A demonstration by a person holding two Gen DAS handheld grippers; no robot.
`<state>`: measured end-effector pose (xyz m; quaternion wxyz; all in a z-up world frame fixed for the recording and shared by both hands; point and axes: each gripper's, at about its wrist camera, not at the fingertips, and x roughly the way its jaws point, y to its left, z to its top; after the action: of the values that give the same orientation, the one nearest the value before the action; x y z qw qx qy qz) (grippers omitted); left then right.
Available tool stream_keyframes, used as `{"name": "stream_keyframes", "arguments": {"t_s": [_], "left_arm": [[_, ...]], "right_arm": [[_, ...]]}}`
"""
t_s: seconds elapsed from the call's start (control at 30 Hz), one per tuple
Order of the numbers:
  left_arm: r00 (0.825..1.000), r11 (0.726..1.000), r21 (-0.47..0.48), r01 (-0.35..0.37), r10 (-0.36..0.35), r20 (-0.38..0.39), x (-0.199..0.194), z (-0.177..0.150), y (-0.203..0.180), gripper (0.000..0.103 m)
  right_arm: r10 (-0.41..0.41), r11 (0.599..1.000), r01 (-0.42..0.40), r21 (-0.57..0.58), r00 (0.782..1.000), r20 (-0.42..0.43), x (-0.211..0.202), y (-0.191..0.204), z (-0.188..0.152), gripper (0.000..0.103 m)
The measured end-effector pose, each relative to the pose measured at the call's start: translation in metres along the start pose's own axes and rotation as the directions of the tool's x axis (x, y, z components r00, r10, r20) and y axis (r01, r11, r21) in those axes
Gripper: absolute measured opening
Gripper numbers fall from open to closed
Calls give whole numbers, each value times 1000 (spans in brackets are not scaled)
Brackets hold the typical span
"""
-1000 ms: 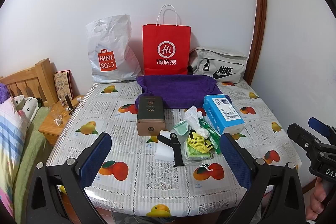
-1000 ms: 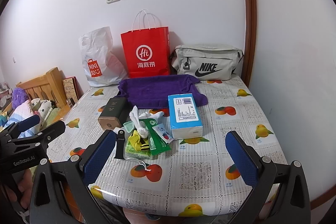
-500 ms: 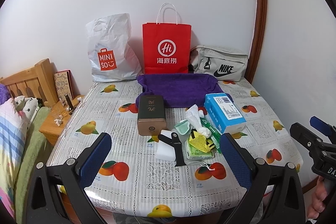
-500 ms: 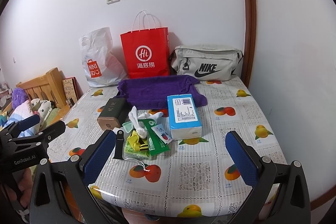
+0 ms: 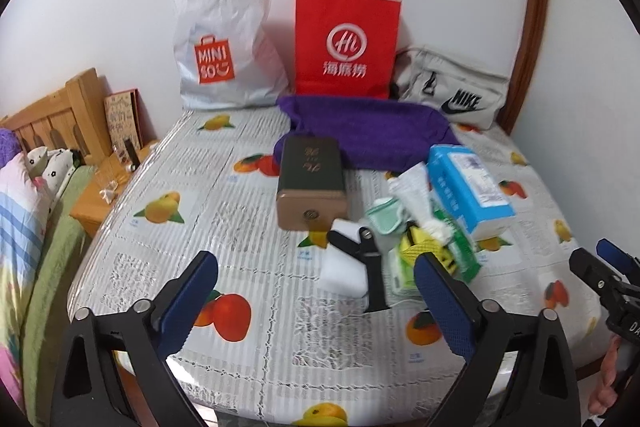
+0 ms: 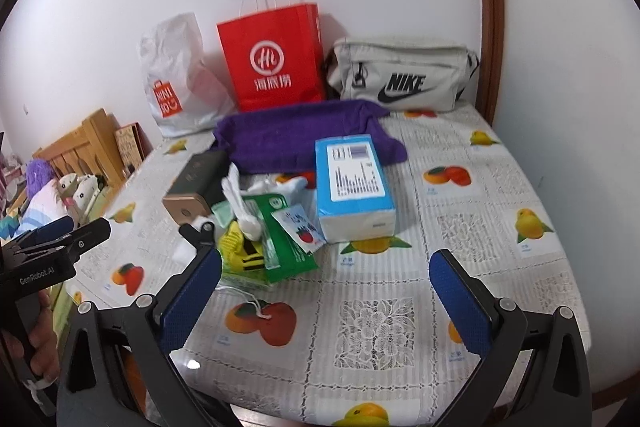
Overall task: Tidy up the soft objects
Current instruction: 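Reach into the pile and grasp the orange-print snack packet with the right tool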
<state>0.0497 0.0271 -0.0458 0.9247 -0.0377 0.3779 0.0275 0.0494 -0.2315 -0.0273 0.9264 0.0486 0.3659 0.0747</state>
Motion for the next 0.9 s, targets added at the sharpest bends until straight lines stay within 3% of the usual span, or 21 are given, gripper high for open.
{"name": "stream_keyframes", "arguments": {"t_s": [0.3,0.47,0.6,0.8,0.9], "left_arm": [[995,1000,22,-11,13,-95,53,-14,-1,97],[991,1000,17,-12,14,-130,74,-18,0,97],[988,1000,18,-1,4,-153,85,-22,2,97],[985,1000,12,6,-4,-173,95,-22,7,97],[984,1000,3,18,-18,-176,97,-23,10,97]], "right_arm": [[136,990,-139,-20,986,-98,67,-5,-2,82],[130,986,-142,-89,983,-128,96,7,-2,68],[106,981,-129,-148,982,-155,118,19,-3,45],[66,971,-103,-216,983,-173,142,36,-5,35],[62,971,-98,-218,984,-166,148,38,-5,14]]}}
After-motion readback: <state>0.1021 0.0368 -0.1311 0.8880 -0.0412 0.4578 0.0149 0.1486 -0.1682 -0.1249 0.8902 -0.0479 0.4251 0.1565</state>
